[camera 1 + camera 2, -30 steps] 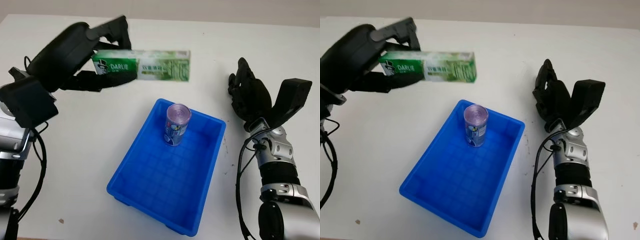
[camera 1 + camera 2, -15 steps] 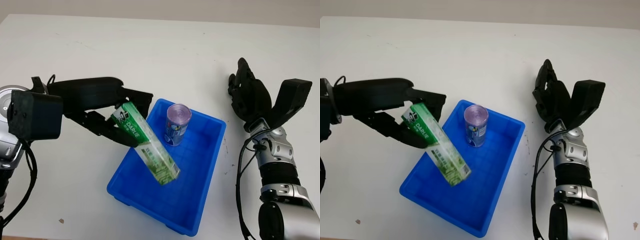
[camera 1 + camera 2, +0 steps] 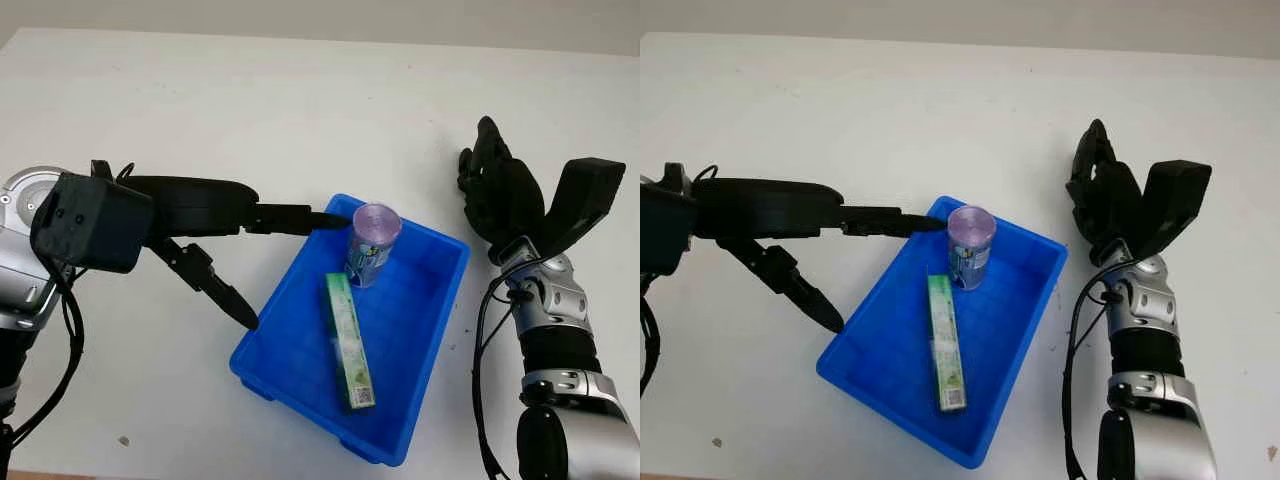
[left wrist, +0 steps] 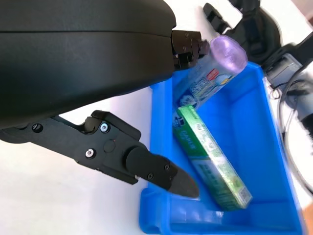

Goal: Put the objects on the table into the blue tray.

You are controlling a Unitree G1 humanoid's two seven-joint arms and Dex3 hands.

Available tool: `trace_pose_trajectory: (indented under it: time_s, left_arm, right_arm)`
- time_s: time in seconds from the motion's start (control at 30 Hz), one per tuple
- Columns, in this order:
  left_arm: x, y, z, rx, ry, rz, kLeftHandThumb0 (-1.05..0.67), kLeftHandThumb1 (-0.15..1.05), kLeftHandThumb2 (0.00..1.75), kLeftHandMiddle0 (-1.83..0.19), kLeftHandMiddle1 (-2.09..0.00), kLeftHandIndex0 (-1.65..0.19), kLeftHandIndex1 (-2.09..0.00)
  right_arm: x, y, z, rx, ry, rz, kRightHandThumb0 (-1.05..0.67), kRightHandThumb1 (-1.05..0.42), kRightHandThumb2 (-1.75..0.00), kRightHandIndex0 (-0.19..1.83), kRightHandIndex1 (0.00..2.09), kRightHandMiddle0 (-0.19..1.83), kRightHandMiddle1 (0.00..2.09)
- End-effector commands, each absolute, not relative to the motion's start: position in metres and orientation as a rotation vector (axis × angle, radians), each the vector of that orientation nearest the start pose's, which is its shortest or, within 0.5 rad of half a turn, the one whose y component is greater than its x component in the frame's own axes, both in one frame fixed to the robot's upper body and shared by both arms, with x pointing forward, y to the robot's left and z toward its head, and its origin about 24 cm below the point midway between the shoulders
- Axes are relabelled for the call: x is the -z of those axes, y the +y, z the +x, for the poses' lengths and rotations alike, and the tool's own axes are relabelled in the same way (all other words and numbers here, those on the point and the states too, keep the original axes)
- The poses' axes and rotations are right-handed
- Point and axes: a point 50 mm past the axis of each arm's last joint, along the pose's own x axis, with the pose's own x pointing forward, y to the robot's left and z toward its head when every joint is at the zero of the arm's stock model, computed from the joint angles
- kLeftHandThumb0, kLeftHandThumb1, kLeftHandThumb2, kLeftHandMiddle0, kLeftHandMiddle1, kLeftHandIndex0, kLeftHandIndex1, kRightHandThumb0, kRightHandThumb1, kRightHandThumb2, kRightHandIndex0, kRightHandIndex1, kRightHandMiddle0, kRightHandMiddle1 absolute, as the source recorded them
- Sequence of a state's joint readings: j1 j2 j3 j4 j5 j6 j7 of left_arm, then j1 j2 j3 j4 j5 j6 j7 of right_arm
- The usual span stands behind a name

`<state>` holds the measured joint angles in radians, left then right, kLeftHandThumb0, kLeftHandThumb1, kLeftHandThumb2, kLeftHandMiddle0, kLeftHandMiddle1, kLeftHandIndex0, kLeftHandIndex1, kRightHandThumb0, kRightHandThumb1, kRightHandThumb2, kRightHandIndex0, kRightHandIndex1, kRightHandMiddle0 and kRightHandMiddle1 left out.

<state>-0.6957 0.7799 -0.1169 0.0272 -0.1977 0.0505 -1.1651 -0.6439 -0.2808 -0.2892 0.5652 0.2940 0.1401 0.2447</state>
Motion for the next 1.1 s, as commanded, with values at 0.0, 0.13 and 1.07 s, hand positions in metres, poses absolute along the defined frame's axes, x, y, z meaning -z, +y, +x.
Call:
trace_pose_trajectory:
  time_s: [0.0, 0.13, 1.07]
  left_arm:
    - [-0.249, 0.187, 0.312, 1.109, -0.22, 0.728, -0.7, 0.83, 0.05, 0.19, 0.0, 0.19, 0.0]
    - [-0.254, 0.202, 0.327, 0.833, -0.333, 0.56, -0.82, 1.03, 0.26, 0.12, -0.06, 0.11, -0.06]
    - [-0.141, 0.234, 0.384, 0.164, -0.15, 0.154, -0.79, 1.05, 0.68, 0.19, 0.0, 0.19, 0.0]
  right_arm:
    - [-0.113, -0.227, 0.362, -0.057, -0.014, 0.193, -0.65, -1.05, -0.75, -0.19, 0.0, -0.19, 0.0]
    - [-0.113, -0.226, 0.364, -0.062, -0.015, 0.195, -0.65, -1.05, -0.74, -0.19, 0.0, -0.19, 0.0]
    - [-0.118, -0.22, 0.367, -0.074, -0.057, 0.163, -0.65, -1.05, -0.76, -0.19, 0.0, -0.19, 0.0]
